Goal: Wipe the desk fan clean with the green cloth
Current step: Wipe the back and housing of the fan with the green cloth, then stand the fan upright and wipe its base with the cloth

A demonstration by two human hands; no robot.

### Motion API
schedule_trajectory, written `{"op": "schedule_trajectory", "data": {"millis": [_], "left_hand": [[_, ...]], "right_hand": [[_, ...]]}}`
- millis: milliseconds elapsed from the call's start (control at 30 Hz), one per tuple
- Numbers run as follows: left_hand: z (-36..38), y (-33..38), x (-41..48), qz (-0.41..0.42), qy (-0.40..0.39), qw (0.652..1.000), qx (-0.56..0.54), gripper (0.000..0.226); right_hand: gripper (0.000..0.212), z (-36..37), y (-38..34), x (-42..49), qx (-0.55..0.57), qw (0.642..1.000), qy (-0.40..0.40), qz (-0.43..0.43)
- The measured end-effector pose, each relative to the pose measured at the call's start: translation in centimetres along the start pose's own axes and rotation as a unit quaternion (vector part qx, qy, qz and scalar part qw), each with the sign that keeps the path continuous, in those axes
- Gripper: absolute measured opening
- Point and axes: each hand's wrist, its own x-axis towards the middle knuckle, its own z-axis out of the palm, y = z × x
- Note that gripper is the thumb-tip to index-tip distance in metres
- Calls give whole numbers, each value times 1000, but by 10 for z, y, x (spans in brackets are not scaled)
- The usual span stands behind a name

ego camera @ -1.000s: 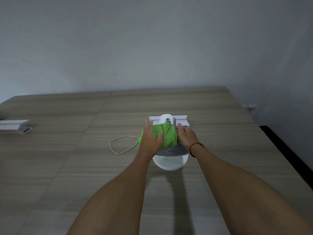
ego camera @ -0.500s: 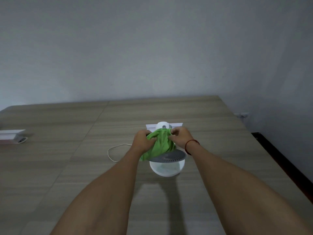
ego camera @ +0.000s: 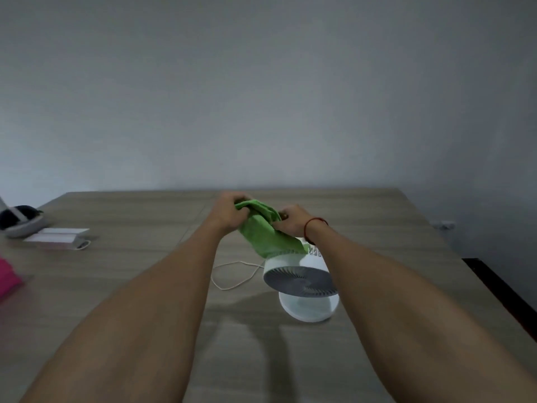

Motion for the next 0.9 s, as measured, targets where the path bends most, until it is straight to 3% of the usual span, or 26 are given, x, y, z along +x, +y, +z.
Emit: {"op": "schedule_trajectory", "data": {"millis": [233, 367, 467, 633, 733, 900], "left_hand": [[-66, -28, -17, -39, 72, 997, 4, 20], [-73, -40, -29, -91, 71, 993, 7, 17], [-64, -52, -38, -131, 26, 991, -1, 16], [-26, -66, -55, -198, -148, 969, 13, 10], [10, -71, -62, -197, -191, 962, 14, 14], [51, -58, -63, -166, -221, 961, 0, 23]], "right_hand": [[24, 29, -58, 11, 85, 994, 28, -67], [23, 47, -70, 9, 100, 992, 31, -72], [23, 59, -54, 1, 93, 995, -2, -41], [13, 77, 1, -22, 45, 997, -50, 24], [17, 84, 36, -38, 17, 999, -21, 41], [14, 75, 69, -59, 66, 993, 55, 77]]}}
